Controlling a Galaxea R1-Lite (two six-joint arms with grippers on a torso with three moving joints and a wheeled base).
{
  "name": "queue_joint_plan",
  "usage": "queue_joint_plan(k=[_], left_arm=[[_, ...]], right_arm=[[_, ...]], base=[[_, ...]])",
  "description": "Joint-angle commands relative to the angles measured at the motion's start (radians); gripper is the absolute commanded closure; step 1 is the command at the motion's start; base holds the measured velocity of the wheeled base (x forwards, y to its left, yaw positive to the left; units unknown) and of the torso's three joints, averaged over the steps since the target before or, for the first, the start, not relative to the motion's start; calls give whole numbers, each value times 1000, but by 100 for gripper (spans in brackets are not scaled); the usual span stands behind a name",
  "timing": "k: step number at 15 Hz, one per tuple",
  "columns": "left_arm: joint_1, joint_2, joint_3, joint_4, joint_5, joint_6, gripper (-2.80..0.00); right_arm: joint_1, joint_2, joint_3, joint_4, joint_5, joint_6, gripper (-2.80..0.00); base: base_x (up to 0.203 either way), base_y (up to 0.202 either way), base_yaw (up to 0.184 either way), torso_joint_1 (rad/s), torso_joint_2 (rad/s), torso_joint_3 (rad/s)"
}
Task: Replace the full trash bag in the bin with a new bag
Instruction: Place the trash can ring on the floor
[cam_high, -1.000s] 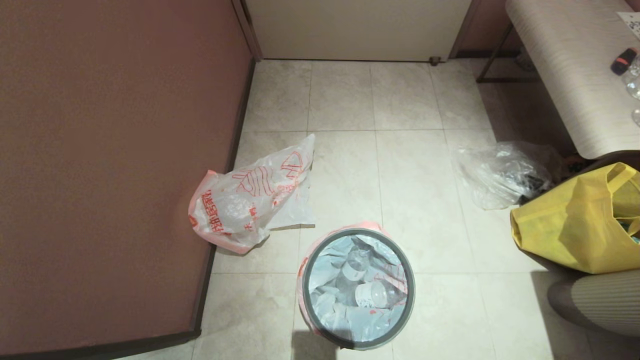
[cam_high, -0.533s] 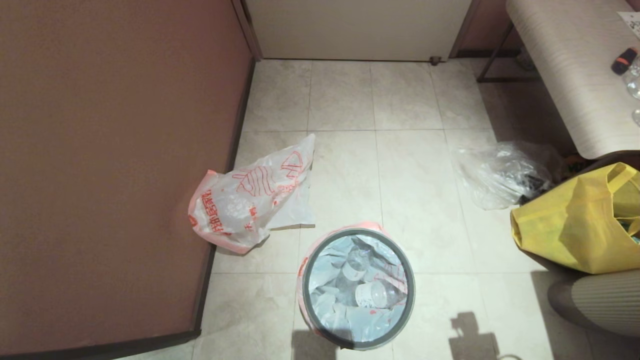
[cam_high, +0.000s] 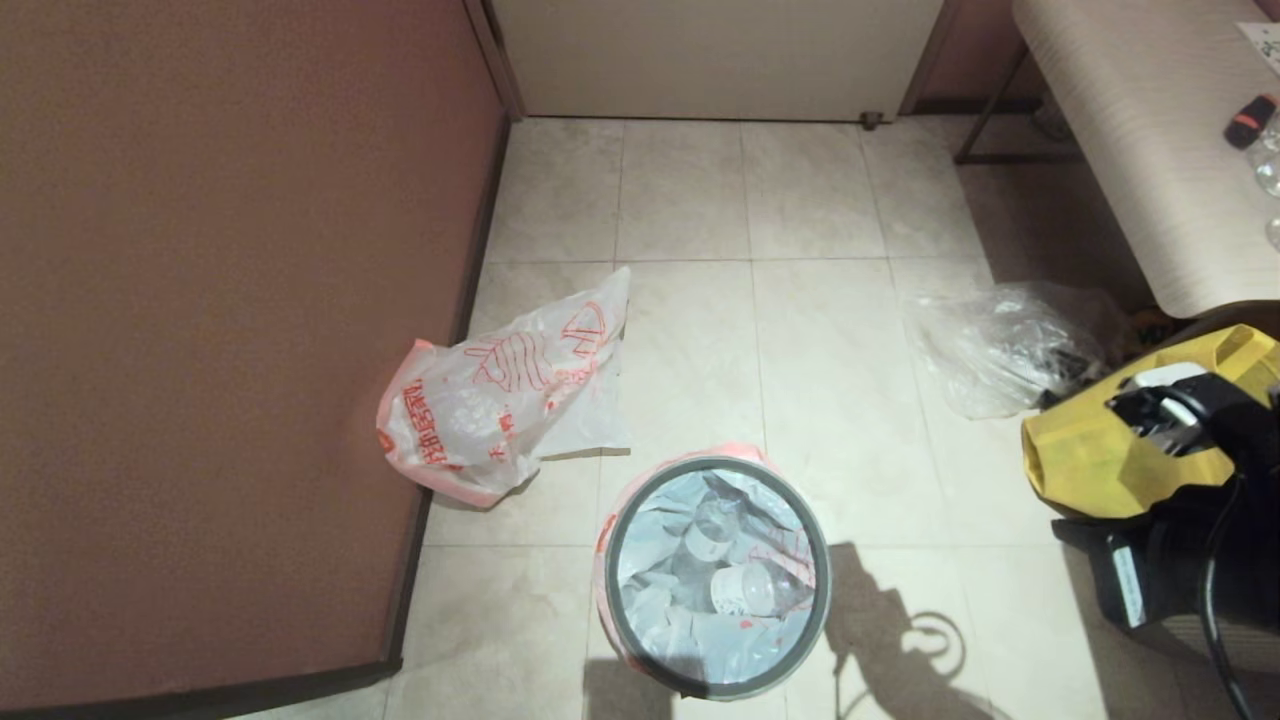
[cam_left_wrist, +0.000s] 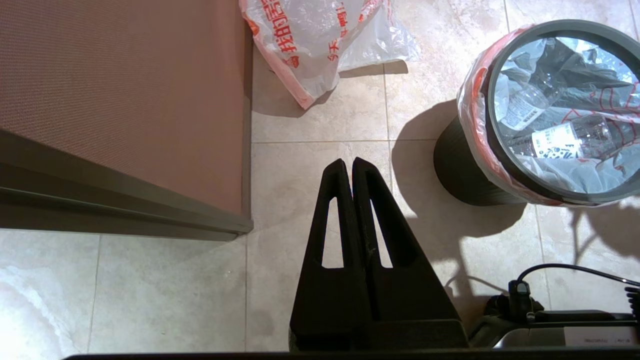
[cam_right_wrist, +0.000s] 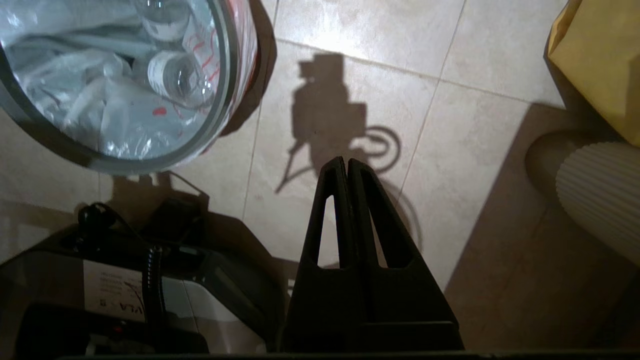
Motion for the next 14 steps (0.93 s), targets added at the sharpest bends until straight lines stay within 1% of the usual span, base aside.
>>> queue_joint_plan(k=[1,2,3,5,7,10,11,12,13,14], left_arm=[[0,1,0,0,2,-4,0],[0,1,0,0,1,-3,0],[0,1,0,0,1,-3,0],[0,1,0,0,1,-1,0],[0,1,0,0,1,-3,0],[0,1,0,0,1,-3,0],[0,1,0,0,1,-3,0],[0,1,0,0,1,-3,0],[0,1,0,0,1,-3,0],[0,1,0,0,1,-3,0]], right_arm=[[126,13,40,3,-99,38,0],[140,23,58,2,-135,65,0],[149,59,61,1,-148,73,0],[218,113,75,-5,-160,94,0],[228,179,78,-76,-163,108,0],[235,373,75,-229,-167,96,0],[236,448,71,-311,-170,77,0],[235,510,67,-403,-176,41,0],[233,551,61,-484,-181,-16,0],[224,569,43,-515,-187,-65,0]], base=[[0,0,0,0,0,0],[0,0,0,0,0,0],[0,0,0,0,0,0],[0,0,0,0,0,0],[0,0,0,0,0,0],[0,0,0,0,0,0],[0,0,0,0,0,0],[0,0,0,0,0,0],[0,0,0,0,0,0],[0,0,0,0,0,0]])
